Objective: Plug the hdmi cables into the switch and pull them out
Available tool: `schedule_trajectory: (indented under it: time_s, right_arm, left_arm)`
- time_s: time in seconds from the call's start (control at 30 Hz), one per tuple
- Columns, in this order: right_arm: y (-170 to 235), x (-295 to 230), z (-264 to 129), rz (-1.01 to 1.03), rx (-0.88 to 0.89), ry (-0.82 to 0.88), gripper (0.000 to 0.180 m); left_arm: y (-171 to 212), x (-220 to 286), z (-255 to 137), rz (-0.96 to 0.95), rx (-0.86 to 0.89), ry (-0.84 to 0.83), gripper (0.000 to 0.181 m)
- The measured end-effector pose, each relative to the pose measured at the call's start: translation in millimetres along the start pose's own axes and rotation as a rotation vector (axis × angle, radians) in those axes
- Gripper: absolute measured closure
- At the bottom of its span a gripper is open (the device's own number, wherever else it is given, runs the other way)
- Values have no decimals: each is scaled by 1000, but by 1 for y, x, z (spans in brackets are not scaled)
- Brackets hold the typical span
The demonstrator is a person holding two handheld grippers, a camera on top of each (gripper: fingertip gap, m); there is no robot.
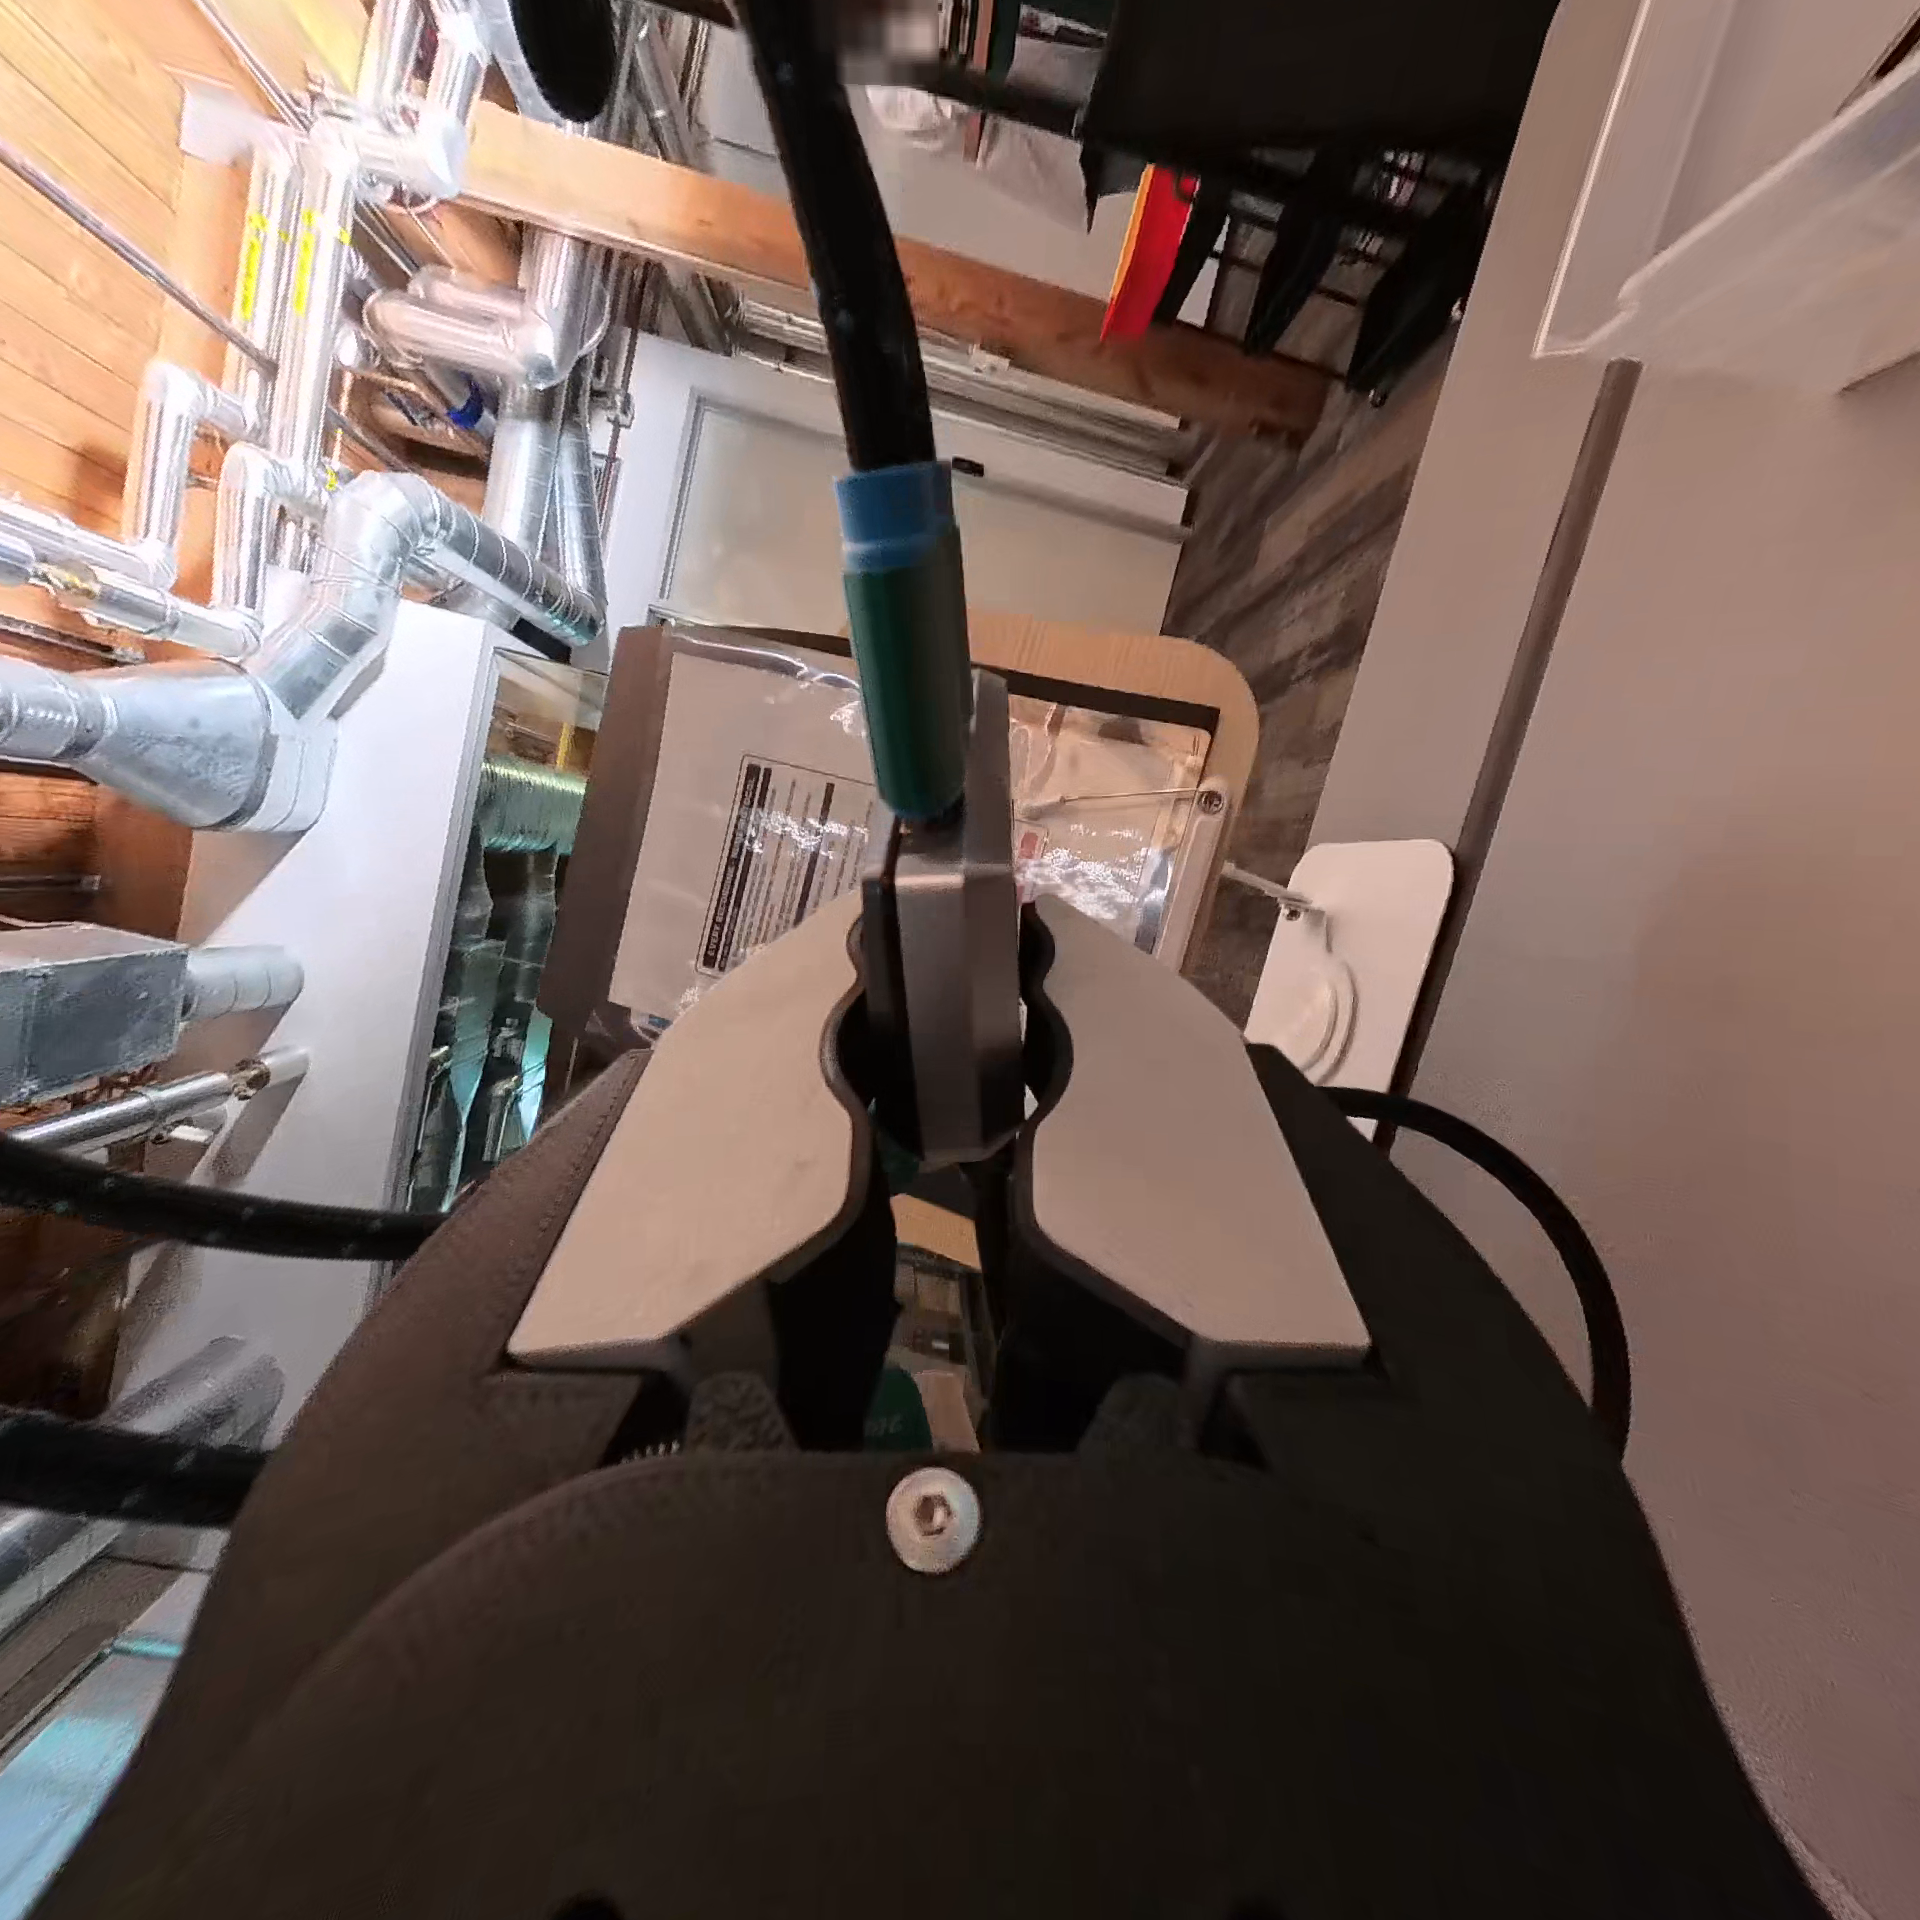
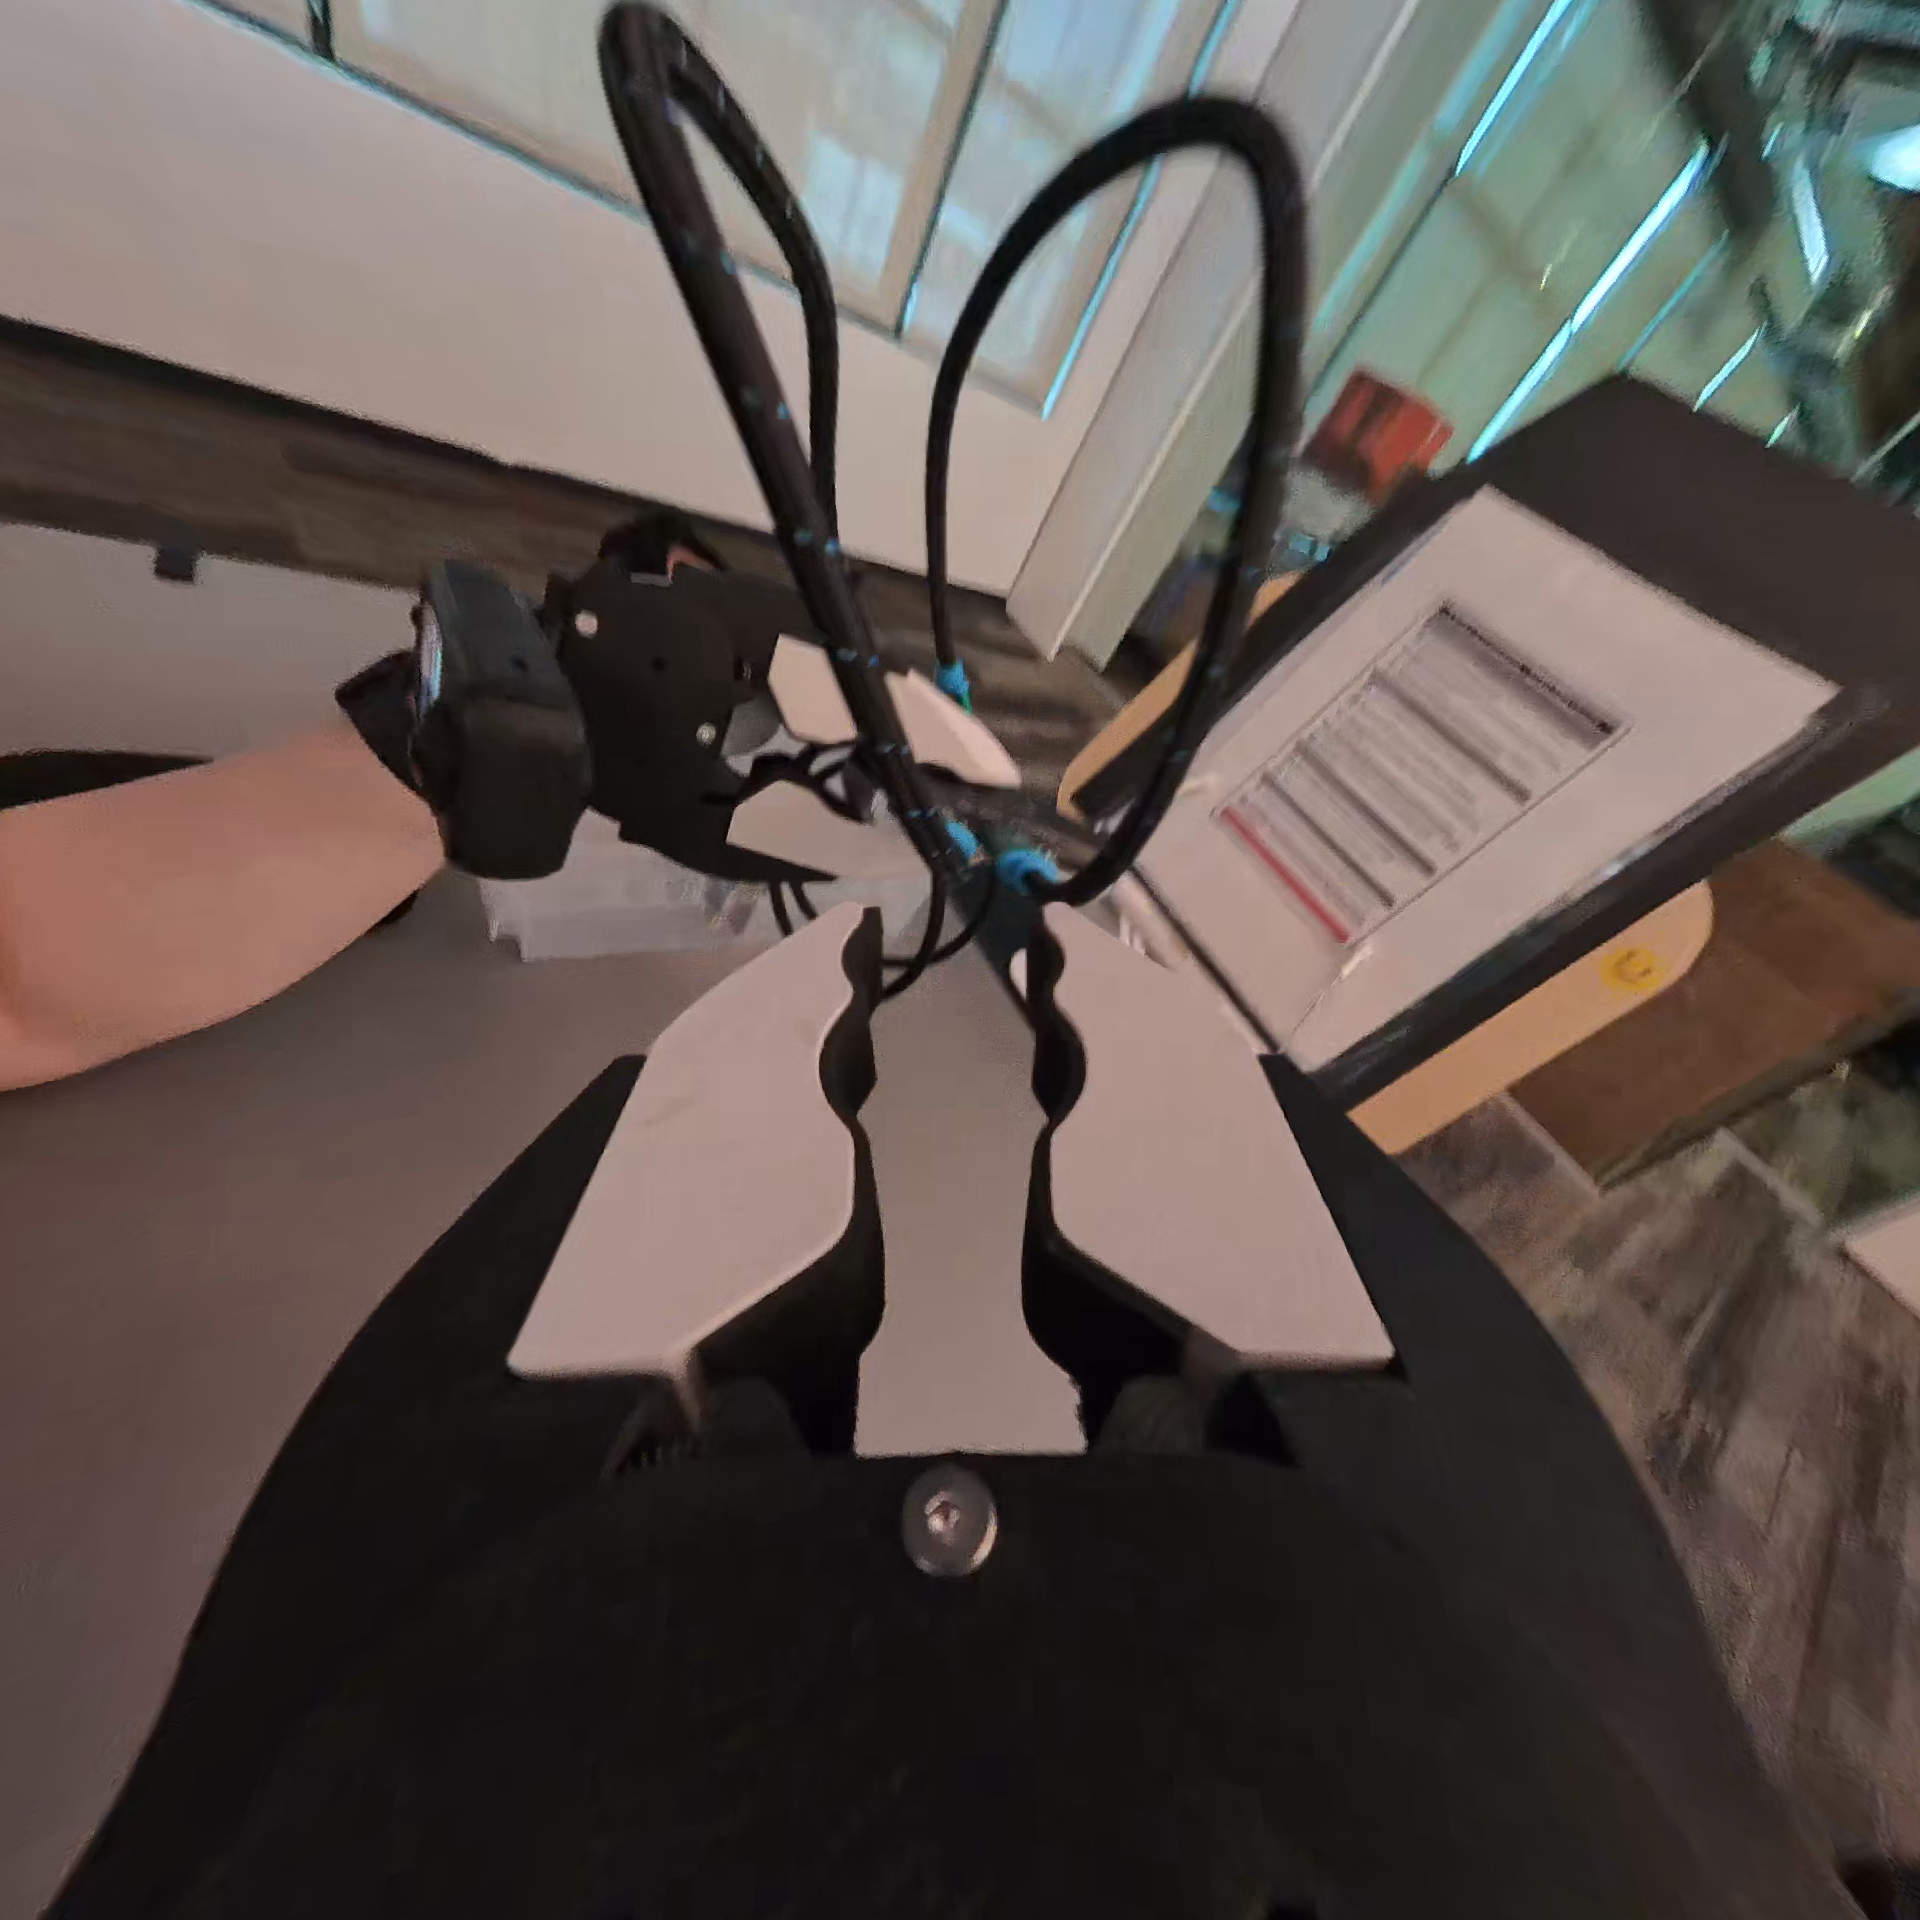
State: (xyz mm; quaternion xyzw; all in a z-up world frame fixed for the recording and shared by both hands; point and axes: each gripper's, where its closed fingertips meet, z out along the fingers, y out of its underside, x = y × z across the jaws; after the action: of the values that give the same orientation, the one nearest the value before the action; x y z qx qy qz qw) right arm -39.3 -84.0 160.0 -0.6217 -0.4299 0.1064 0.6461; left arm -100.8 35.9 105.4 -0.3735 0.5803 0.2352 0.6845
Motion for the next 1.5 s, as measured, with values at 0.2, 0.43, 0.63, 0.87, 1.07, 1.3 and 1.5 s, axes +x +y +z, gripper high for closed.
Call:
schedule_trajectory:
  time_s: [0.2, 0.43, 0.63, 0.87, 1.07, 1.3, 1.5]
  right_arm:
    - [19, 0, 38, 14, -75, 24, 144]
    - [14, -1, 57, 56, -8, 43, 160]
    - [15, 5, 58, 146, 27, 30, 167]
    - [24, 11, 59, 145, -5, 42, 168]
    - [23, 9, 57, 192, 14, -33, 171]
    - [28, 11, 56, 216, -10, -46, 172]
    - [0, 51, -23, 269, 147, 75, 172]
  left_arm:
    - [-7, -2, -1, -28, 24, -9, 159]
    - [-12, 0, 2, -22, 32, -10, 159]
    - [-12, -2, 4, -7, 18, -44, 159]
    - [-17, 4, 10, 6, 7, -47, 160]
    - [-18, 1, 10, -20, 32, -56, 159]
    - [-18, 3, 14, -38, 61, -72, 158]
    - [49, 0, 13, -88, -85, -17, 159]
